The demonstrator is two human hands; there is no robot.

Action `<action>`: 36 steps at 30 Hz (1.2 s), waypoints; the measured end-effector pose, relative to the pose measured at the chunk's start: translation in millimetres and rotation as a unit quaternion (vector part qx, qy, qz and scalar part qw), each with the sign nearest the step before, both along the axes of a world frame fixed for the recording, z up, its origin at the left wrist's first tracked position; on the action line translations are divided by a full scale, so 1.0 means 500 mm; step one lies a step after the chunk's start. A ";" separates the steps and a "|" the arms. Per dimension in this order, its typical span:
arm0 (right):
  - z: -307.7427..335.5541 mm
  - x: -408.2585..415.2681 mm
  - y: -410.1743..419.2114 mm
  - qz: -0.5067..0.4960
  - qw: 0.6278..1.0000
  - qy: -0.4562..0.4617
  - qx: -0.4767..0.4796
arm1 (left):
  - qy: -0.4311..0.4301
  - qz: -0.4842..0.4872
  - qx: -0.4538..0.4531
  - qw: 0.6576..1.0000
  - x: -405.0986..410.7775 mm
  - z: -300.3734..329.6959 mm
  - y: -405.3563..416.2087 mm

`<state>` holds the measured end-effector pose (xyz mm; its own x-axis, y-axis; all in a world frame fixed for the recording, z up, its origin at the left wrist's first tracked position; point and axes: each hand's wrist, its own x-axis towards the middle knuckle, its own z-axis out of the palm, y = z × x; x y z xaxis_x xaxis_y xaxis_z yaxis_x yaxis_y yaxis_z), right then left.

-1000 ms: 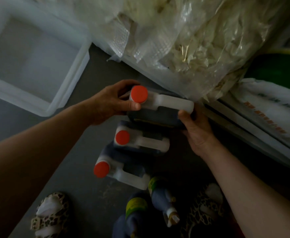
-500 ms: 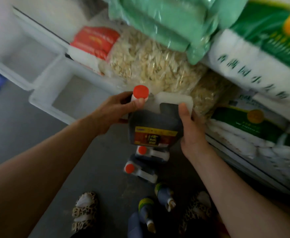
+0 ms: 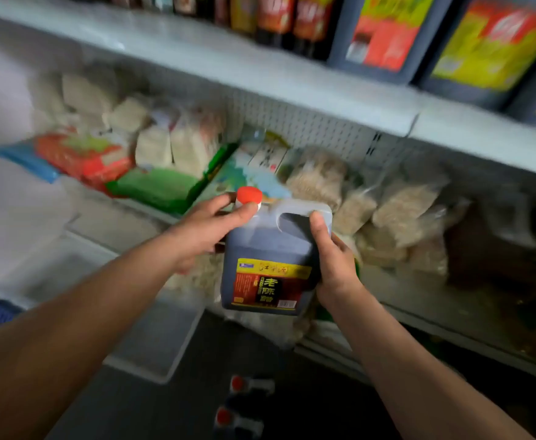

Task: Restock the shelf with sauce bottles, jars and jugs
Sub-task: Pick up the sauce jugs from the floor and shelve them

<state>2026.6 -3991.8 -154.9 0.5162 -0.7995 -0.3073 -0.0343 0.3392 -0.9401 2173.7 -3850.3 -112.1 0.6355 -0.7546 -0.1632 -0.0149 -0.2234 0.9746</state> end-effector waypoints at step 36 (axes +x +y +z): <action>0.582 -0.418 -0.587 -0.269 0.944 -0.109 -0.158 | -0.061 -0.148 -0.103 0.982 -0.372 0.582 -0.715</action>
<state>1817.7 -4285.1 136.4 0.0321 -0.9979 0.0560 0.2685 -0.0454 -0.9622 1987.8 -4207.6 179.1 0.3886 -0.9182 0.0765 -0.1692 0.0105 0.9855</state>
